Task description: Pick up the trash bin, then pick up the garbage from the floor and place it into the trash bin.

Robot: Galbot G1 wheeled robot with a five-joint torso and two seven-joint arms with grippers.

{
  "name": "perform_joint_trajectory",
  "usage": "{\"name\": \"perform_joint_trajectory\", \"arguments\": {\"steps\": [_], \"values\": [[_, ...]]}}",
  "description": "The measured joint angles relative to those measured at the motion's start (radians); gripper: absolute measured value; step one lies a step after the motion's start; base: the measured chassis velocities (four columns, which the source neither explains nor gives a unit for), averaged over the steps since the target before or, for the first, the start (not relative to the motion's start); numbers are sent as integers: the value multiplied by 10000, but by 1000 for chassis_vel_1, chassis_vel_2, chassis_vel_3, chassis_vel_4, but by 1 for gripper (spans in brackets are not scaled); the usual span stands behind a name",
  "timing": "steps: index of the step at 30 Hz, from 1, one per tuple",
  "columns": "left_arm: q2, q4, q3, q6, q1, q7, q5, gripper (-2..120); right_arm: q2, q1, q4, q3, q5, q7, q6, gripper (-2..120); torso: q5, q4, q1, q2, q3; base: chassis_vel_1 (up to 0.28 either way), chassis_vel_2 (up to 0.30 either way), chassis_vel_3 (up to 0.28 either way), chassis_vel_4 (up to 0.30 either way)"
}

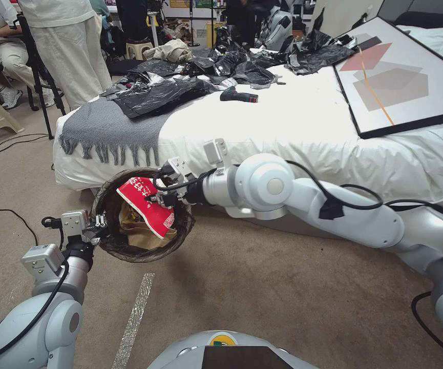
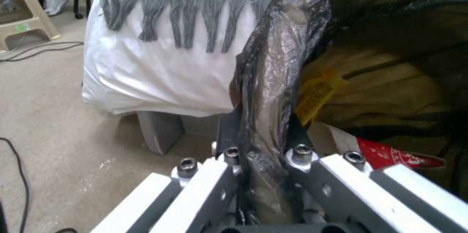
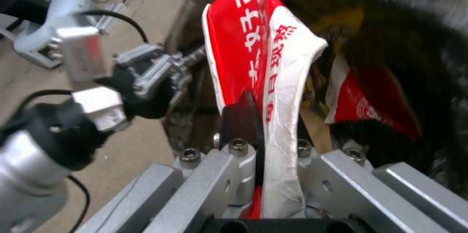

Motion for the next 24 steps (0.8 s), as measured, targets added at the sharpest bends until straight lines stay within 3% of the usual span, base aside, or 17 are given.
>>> {"name": "perform_joint_trajectory", "arguments": {"steps": [10,17,20,24], "values": [[-32,0,29,5,-246,-14,-27,0,865,-524,-834,-584,-535,337,93,0,-1,-2,0,0,0,0,0,0,0],[-41,0,29,9,-307,-17,-24,0,1709,-675,-1709,-646,-676,355,-1,29,0,-1,0,0,-1,0,0,0,0],[-40,0,22,8,-309,-15,-24,0,1801,-667,-1800,-613,-732,339,-19,34,0,0,0,0,-1,0,0,0,0],[-39,0,23,13,-286,-11,-32,0,1770,-606,-1783,-449,-783,343,-6,53,1,-1,0,0,-1,0,0,0,0]]}}
